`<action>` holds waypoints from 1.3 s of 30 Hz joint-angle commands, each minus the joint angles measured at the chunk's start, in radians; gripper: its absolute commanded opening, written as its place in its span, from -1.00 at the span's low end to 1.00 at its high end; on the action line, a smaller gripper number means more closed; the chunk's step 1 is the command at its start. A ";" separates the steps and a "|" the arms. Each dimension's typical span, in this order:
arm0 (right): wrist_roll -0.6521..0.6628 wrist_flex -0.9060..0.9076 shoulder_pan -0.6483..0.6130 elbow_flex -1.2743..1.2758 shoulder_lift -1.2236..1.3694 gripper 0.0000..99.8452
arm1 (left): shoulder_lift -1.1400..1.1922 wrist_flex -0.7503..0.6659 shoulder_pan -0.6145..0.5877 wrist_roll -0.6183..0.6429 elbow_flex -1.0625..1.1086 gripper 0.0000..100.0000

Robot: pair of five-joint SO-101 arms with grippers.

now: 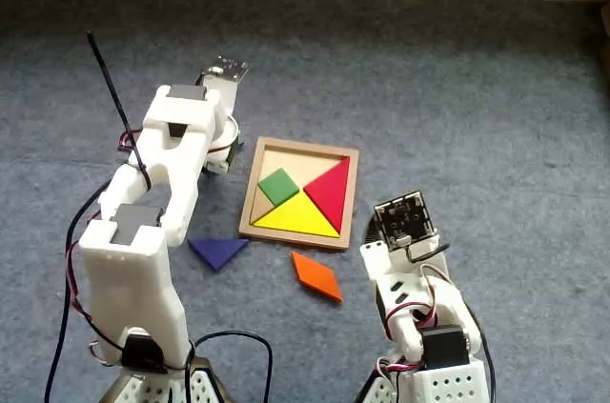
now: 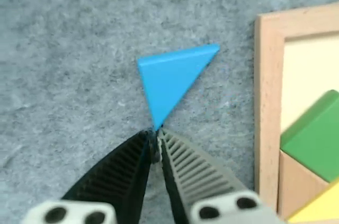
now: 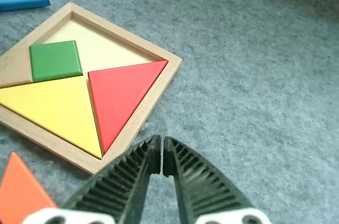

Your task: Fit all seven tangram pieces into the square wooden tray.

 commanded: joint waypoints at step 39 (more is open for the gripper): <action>0.014 -0.028 -0.008 0.067 -0.012 -0.93 | 0.461 0.425 0.010 -0.273 -0.970 -0.53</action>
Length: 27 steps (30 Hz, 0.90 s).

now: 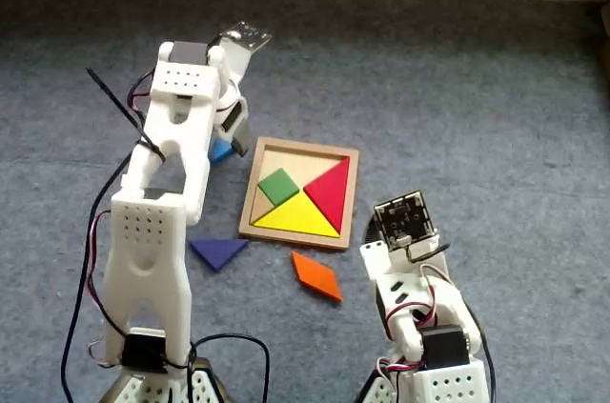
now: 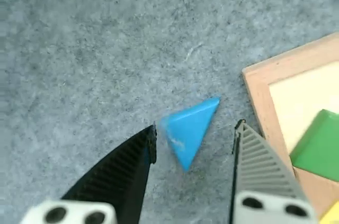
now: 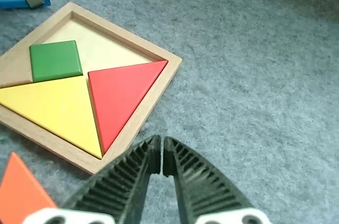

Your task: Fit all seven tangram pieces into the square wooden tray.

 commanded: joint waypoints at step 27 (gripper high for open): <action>0.014 -0.028 -0.004 0.067 -0.012 -0.93 | 0.208 0.140 0.031 -0.002 -0.306 -0.85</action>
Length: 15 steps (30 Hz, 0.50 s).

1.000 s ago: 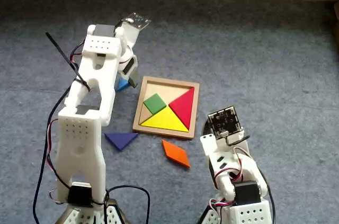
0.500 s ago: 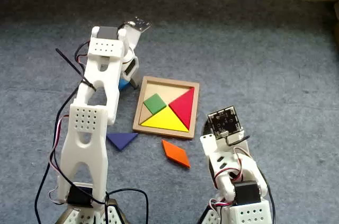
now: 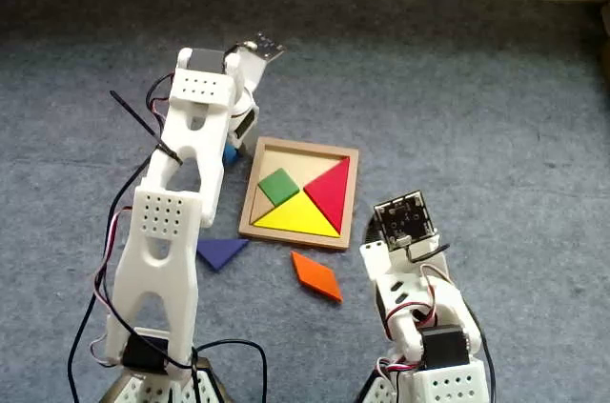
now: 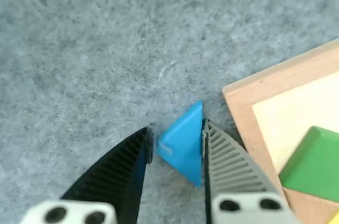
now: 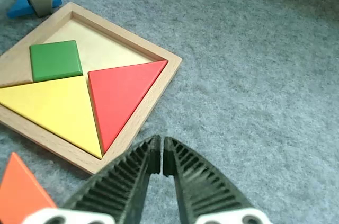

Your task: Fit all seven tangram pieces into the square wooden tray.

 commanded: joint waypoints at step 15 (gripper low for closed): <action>0.014 -0.028 -0.002 0.067 -0.012 -0.93 | -0.229 0.061 0.085 0.095 0.058 -0.99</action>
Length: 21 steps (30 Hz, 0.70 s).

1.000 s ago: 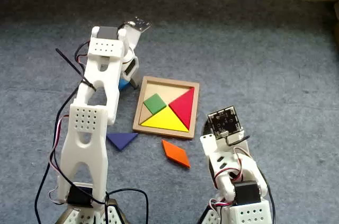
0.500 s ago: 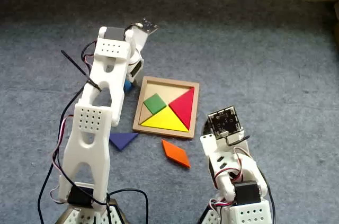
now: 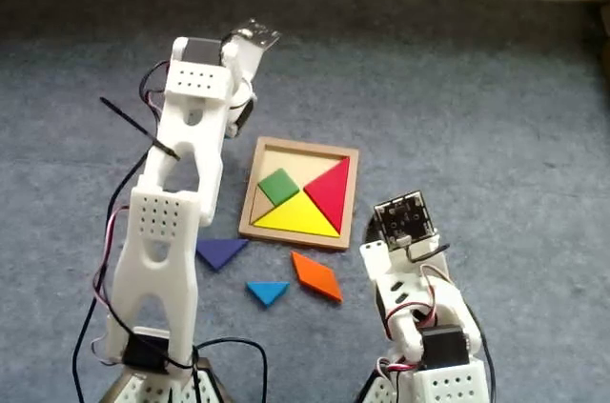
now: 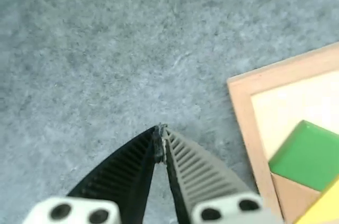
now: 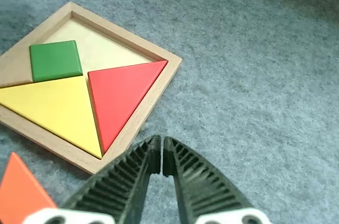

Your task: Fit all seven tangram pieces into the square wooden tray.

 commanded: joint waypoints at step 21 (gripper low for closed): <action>0.006 0.176 -0.007 -0.074 -0.004 -0.93 | -1.095 -0.060 0.036 0.235 0.921 -0.99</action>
